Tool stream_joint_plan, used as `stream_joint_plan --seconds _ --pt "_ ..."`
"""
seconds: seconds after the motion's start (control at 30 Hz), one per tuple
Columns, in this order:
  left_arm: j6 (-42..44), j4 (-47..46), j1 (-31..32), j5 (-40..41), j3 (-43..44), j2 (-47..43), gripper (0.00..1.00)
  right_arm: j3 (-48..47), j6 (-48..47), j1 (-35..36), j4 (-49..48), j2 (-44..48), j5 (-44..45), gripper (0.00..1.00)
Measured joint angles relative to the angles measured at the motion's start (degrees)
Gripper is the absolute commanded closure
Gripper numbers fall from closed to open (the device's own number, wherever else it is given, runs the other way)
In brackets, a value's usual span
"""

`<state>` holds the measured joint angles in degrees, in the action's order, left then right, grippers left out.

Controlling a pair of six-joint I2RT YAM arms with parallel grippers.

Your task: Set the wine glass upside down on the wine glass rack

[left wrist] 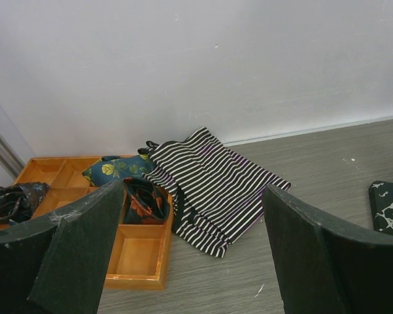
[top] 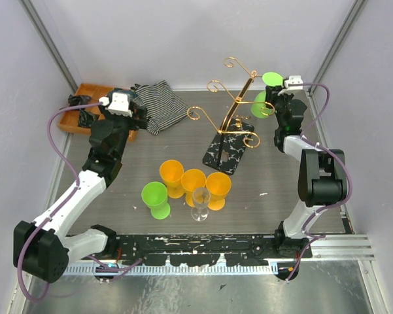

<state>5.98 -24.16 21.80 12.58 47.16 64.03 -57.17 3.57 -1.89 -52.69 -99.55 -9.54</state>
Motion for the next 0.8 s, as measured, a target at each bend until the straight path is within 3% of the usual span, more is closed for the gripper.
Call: stream_joint_plan --seconds 0.8 --pt "-0.1 0.0 0.0 0.0 0.0 0.2 0.07 -0.1 -3.3 -0.2 0.7 -0.4 13.5 0.99"
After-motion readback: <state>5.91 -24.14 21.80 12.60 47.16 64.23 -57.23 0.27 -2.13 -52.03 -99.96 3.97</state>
